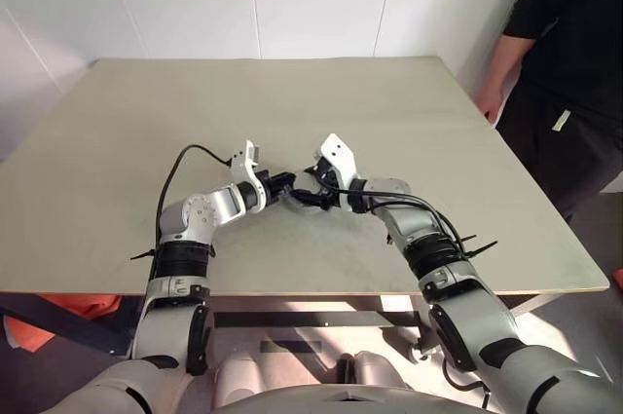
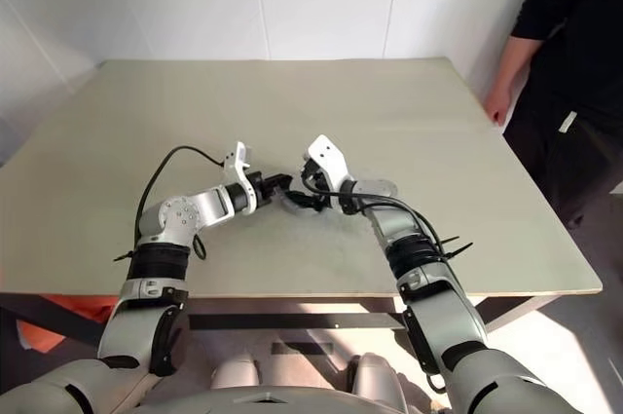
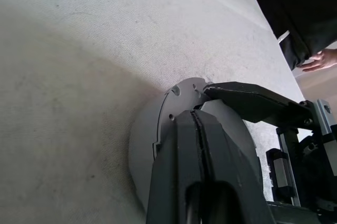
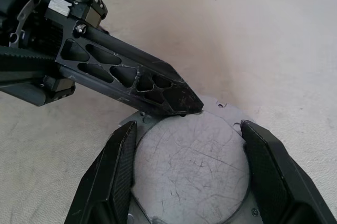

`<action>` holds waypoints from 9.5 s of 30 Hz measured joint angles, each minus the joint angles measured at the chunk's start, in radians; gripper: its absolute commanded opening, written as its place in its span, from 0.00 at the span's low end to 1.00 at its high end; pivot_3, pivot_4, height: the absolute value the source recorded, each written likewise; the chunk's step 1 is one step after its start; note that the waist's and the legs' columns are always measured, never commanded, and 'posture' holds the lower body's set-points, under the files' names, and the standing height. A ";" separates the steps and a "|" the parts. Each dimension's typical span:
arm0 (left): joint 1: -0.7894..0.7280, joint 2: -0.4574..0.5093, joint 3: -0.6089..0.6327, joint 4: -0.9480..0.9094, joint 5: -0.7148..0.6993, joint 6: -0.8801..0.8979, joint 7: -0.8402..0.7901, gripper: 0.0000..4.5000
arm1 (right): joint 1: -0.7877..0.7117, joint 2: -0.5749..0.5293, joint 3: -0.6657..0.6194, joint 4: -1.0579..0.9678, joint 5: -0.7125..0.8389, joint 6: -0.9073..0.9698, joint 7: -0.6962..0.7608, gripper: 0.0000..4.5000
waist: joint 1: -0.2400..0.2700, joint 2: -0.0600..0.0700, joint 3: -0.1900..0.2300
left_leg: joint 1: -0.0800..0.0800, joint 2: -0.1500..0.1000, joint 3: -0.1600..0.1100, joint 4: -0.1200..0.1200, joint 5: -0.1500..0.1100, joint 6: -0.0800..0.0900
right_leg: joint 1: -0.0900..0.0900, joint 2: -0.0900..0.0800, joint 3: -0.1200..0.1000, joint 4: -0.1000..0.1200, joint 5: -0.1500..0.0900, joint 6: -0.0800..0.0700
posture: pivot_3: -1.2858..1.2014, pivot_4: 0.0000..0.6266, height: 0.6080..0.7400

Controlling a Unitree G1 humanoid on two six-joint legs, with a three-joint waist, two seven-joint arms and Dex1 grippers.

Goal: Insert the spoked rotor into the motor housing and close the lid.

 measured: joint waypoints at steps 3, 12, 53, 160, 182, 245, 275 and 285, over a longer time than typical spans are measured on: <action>0.013 0.001 0.002 -0.016 -0.003 0.011 0.000 0.00 | 0.005 0.000 -0.001 -0.011 0.000 0.009 -0.007 0.67 | 0.001 0.000 0.000 | 0.000 0.000 0.000 0.000 0.000 0.000 | 0.000 0.000 0.000 0.000 0.000 0.001 | 0.52 0.00 1.00; 0.034 0.015 -0.002 -0.064 -0.021 0.077 -0.008 0.00 | 0.017 -0.008 -0.018 -0.059 0.015 0.061 0.002 0.87 | 0.014 0.000 0.000 | 0.000 0.000 0.000 0.000 0.000 0.000 | 0.000 0.000 0.000 -0.001 -0.001 0.001 | 0.52 0.00 1.00; 0.055 0.035 -0.038 -0.100 -0.022 0.082 -0.063 0.00 | 0.084 -0.113 -0.520 -0.313 0.529 1.199 -0.180 1.00 | 0.044 0.005 0.002 | -0.001 -0.003 0.000 -0.009 0.002 -0.005 | -0.001 -0.002 0.001 -0.007 0.001 -0.002 | 0.52 0.00 1.00; 0.148 0.040 0.239 -0.089 -0.705 -0.015 0.074 0.48 | -0.209 0.204 -0.514 -0.194 0.713 0.978 -0.496 1.00 | 0.054 0.005 0.009 | -0.020 0.003 -0.004 0.012 0.007 -0.011 | -0.019 0.000 -0.005 0.015 0.005 -0.002 | 0.52 0.00 1.00; 0.215 0.141 0.422 0.073 -0.417 -0.417 0.211 0.75 | -0.190 0.182 -0.468 -0.190 0.672 0.871 -0.482 1.00 | 0.043 0.000 0.007 | -0.016 0.004 -0.005 0.013 0.007 -0.011 | -0.017 0.001 -0.004 0.018 0.003 -0.005 | 0.52 0.00 1.00; 0.362 0.369 -0.253 -0.296 0.290 -0.633 -0.272 0.97 | 0.076 -0.255 -0.046 -0.145 0.122 0.026 0.166 1.00 | 0.040 -0.001 0.005 | -0.003 0.006 -0.002 0.017 0.001 -0.002 | -0.003 -0.001 -0.007 0.019 0.000 -0.010 | 0.52 0.00 1.00; 0.250 0.346 -0.178 -0.231 0.282 -0.621 -0.303 0.97 | 0.094 -0.197 -0.154 -0.161 0.127 0.030 0.001 1.00 | 0.040 0.000 0.005 | -0.004 0.006 -0.002 0.015 0.001 -0.002 | -0.004 -0.001 -0.007 0.018 0.000 -0.010 | 0.52 0.00 1.00; 0.317 0.355 -0.136 -0.355 0.259 -0.558 -0.261 0.97 | 0.029 -0.109 -0.182 -0.163 0.165 0.082 -0.057 1.00 | 0.041 0.001 0.006 | -0.004 0.006 -0.002 0.014 0.001 -0.002 | -0.004 -0.001 -0.007 0.017 0.000 -0.010 | 0.52 0.00 1.00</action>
